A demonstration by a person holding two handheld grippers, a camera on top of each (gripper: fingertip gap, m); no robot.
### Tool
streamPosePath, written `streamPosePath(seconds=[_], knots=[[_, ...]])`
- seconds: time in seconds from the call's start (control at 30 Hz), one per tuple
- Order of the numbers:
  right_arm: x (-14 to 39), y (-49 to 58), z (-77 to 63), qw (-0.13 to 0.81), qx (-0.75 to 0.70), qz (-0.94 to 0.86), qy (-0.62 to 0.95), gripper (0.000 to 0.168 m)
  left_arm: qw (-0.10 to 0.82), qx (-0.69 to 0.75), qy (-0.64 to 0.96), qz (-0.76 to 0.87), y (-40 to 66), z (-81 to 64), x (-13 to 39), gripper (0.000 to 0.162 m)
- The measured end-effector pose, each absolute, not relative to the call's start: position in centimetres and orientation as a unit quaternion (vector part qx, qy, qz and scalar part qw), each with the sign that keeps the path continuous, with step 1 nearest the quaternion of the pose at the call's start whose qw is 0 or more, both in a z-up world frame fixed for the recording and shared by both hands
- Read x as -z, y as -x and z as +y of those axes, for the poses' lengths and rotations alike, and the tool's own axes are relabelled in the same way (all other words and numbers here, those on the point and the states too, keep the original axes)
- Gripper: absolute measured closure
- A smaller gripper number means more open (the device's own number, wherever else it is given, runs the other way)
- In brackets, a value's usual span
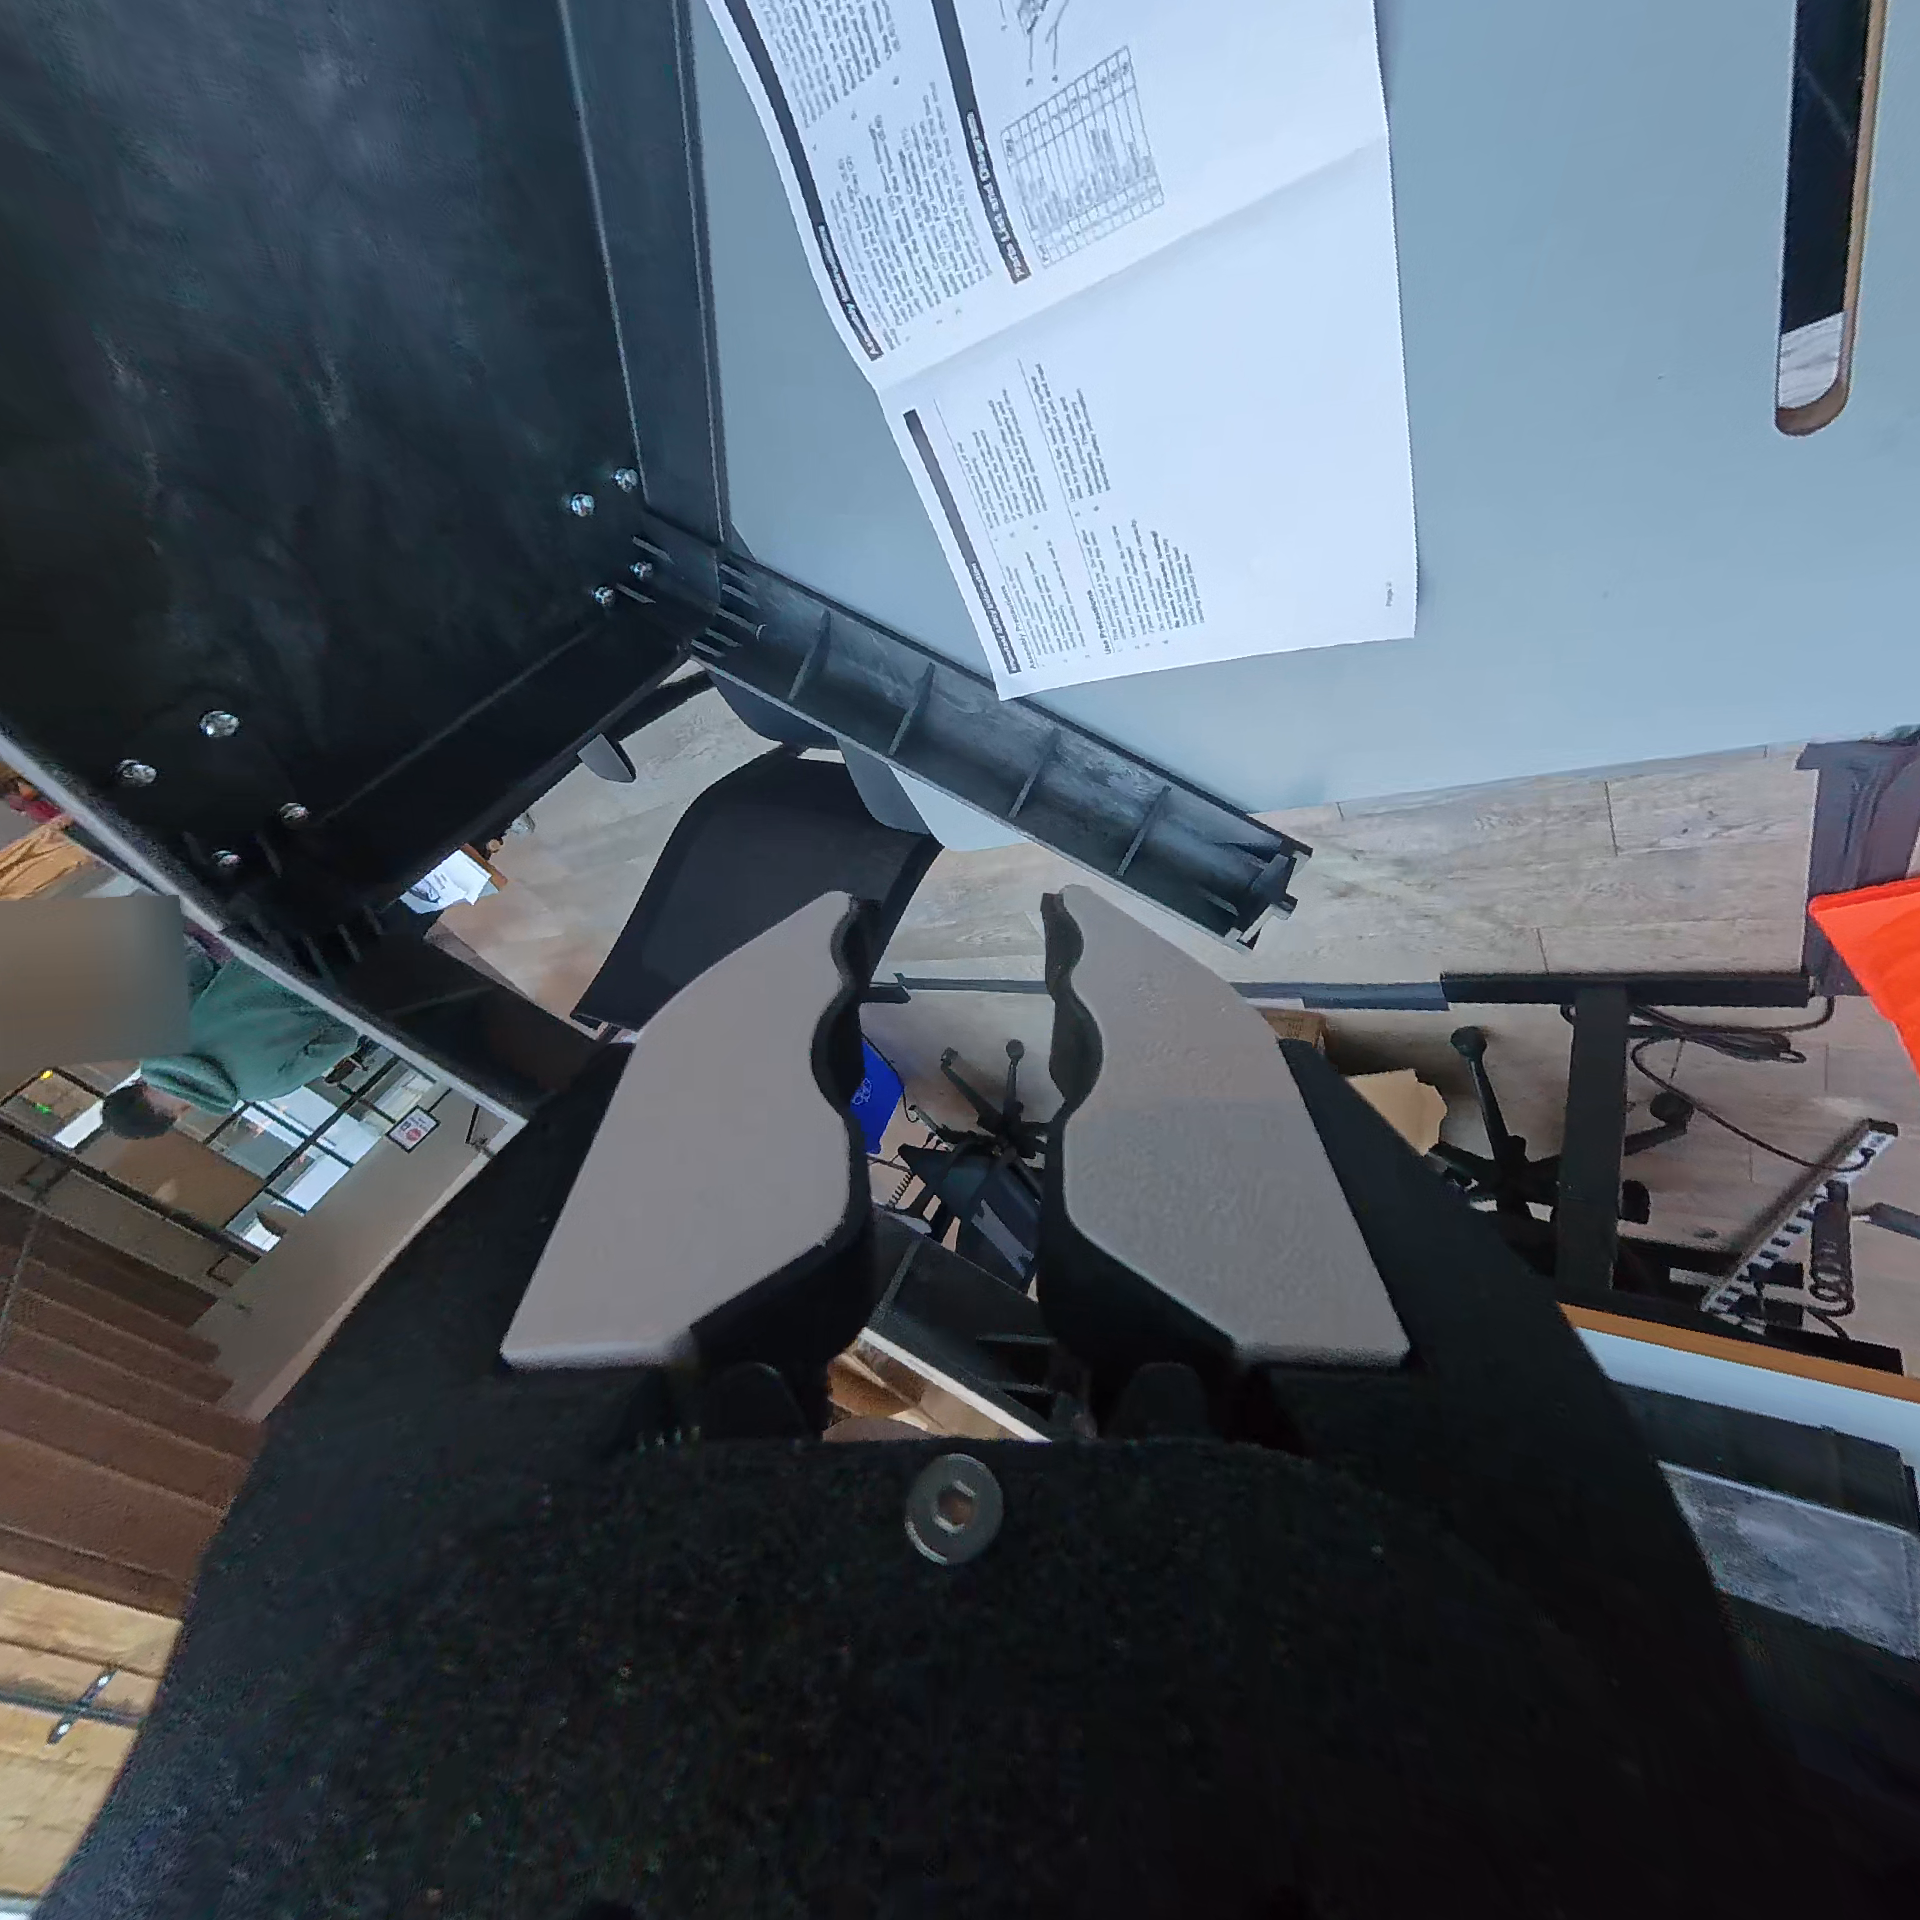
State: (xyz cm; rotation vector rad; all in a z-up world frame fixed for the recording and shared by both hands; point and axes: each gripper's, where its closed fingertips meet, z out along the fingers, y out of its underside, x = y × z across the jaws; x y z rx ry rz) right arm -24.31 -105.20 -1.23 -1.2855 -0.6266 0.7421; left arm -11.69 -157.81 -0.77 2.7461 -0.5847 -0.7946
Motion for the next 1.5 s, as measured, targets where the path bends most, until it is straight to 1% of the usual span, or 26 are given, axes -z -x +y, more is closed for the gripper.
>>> streamPosePath(seconds=[0.13,0.23,0.3,0.37,0.4,0.5,0.57,0.63,0.73,0.83,0.97,1.1,1.23,1.4,1.5], knots=[[1.2,24.4,-105.2,0.693,-0.329,-0.285,0.575,0.150,0.070,0.271,-0.942,-0.187,11.2,-157.7,-0.6,0.130],[1.2,24.2,-105.1,0.692,-0.331,-0.282,0.576,0.150,0.015,0.236,-0.959,-0.157,10.7,-157.7,1.7,0.130],[1.3,24.3,-105.1,0.692,-0.333,-0.282,0.575,0.150,-0.025,0.204,-0.972,-0.114,10.6,-157.9,5.7,0.131],[1.3,24.4,-105.0,0.692,-0.333,-0.284,0.574,0.150,-0.088,0.174,-0.979,-0.060,10.3,-157.6,11.3,0.132],[1.3,24.3,-105.1,0.692,-0.333,-0.284,0.574,0.150,-0.132,0.152,-0.979,-0.029,9.9,-157.4,14.5,0.132],[1.3,24.4,-105.2,0.692,-0.335,-0.280,0.575,0.149,-0.314,0.086,-0.942,0.076,8.1,-156.9,23.3,0.135],[1.4,24.4,-105.1,0.692,-0.335,-0.280,0.574,0.149,-0.412,0.062,-0.895,0.159,7.6,-157.9,27.4,0.139],[1.3,24.3,-105.1,0.694,-0.333,-0.283,0.572,0.150,-0.471,0.070,-0.848,0.233,8.2,-159.6,30.4,0.142],[1.3,24.4,-105.0,0.696,-0.328,-0.290,0.569,0.150,-0.482,0.079,-0.821,0.297,8.8,-161.7,34.8,0.141],[1.2,24.4,-104.9,0.695,-0.328,-0.290,0.570,0.150,-0.513,0.093,-0.788,0.327,9.7,-162.5,36.4,0.140],[1.3,24.6,-105.1,0.695,-0.323,-0.296,0.569,0.150,-0.541,0.151,-0.765,0.314,10.5,-162.7,35.4,0.141],[1.4,24.3,-105.2,0.695,-0.321,-0.298,0.569,0.150,-0.527,0.126,-0.788,0.293,9.9,-162.4,36.1,0.141],[1.4,24.5,-105.1,0.694,-0.318,-0.301,0.571,0.150,-0.550,0.103,-0.756,0.338,10.8,-163.4,35.7,0.143],[1.4,24.5,-105.2,0.695,-0.312,-0.305,0.571,0.150,-0.546,0.117,-0.742,0.370,11.7,-164.2,35.8,0.143],[1.3,24.6,-105.2,0.695,-0.309,-0.309,0.571,0.150,-0.532,0.125,-0.752,0.368,11.7,-164.0,36.2,0.147]])
